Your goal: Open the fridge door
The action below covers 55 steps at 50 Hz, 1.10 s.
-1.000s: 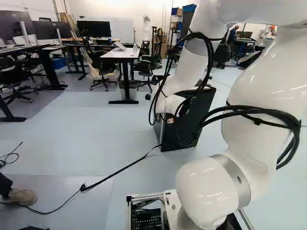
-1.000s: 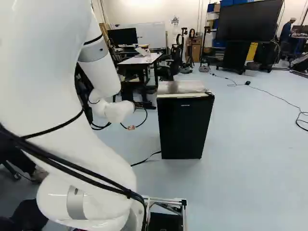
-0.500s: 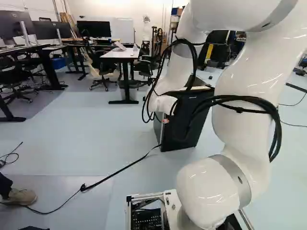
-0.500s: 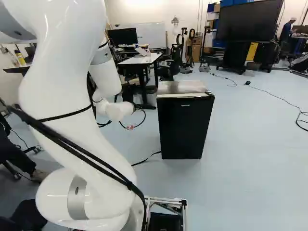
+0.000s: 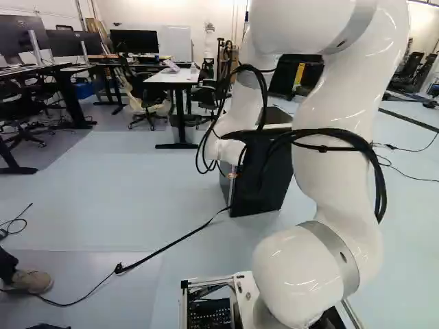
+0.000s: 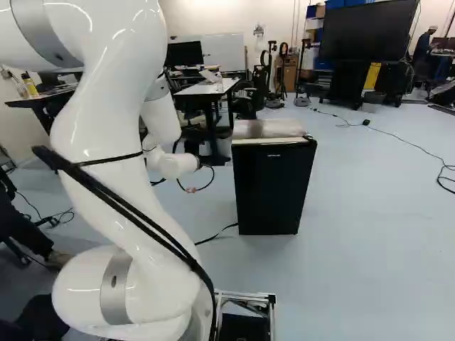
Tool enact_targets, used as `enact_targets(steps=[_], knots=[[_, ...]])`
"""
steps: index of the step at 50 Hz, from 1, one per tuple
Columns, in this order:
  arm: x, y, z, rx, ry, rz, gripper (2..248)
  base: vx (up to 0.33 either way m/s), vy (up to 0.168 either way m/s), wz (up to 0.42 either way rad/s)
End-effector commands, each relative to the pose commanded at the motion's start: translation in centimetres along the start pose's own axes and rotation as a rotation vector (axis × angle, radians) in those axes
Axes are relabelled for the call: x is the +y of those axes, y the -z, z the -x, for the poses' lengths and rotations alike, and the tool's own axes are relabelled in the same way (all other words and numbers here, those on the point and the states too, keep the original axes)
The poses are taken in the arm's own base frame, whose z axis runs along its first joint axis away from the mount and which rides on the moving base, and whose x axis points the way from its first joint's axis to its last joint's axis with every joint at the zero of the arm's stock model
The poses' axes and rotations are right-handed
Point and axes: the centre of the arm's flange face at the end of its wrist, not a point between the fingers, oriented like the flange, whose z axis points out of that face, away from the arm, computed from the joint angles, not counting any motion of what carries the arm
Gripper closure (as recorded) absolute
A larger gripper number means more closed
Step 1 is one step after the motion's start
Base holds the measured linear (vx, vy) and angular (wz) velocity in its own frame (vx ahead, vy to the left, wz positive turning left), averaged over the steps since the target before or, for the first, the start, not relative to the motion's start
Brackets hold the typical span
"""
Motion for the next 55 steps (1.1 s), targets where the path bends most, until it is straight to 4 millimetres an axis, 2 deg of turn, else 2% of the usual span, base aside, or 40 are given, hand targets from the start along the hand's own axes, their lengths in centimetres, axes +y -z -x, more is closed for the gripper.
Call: enact_targets(steps=[31, 55], knots=[[0.3, -4.2, 2.0, -0.018, -0.098, 0.150, 3, 0.000, 0.000, 0.000], [0.5, -5.6, 1.6, 0.021, -0.186, 0.261, 3, 0.000, 0.000, 0.000]])
